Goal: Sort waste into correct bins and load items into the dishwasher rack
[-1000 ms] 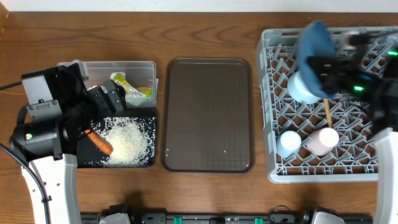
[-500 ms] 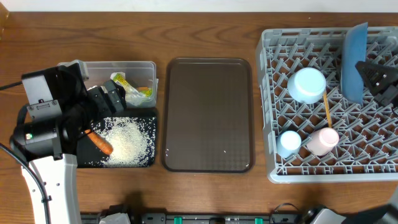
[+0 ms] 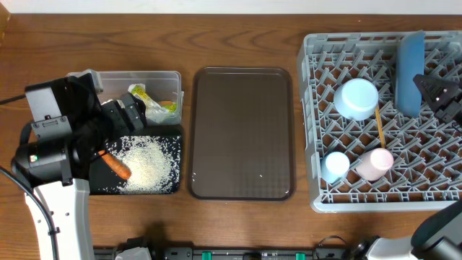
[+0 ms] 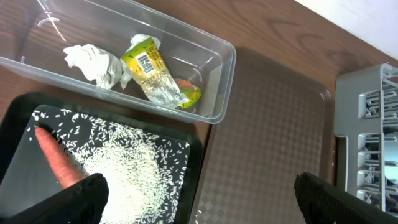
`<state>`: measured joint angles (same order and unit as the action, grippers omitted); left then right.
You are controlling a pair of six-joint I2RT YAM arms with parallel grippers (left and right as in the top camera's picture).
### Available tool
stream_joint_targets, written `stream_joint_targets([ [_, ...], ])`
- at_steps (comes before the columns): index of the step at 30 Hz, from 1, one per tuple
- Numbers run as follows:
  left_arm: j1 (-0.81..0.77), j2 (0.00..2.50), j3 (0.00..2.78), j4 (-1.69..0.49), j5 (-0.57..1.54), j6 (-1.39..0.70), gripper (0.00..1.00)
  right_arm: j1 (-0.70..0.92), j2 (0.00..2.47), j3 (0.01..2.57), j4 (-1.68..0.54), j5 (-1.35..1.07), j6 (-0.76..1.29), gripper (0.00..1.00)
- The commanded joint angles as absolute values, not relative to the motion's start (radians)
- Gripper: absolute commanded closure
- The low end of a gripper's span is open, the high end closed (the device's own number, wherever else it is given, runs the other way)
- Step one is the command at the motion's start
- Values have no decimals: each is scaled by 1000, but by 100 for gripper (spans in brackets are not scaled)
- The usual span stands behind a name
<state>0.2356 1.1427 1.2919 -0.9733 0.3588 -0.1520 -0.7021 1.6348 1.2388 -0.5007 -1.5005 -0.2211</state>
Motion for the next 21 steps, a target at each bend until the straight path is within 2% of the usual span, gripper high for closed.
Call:
stream_joint_targets([
  [1, 241, 1139, 1294, -976, 347, -139, 2, -707, 1662, 1247, -478, -1558, -268, 99],
  [10, 241, 1139, 1294, -976, 347, -139, 2, -699, 1714, 1247, -428, -1558, -278, 99],
  [21, 241, 1139, 1294, -976, 347, -139, 2, -583, 1718, 1247, -301, -1558, -239, 99],
])
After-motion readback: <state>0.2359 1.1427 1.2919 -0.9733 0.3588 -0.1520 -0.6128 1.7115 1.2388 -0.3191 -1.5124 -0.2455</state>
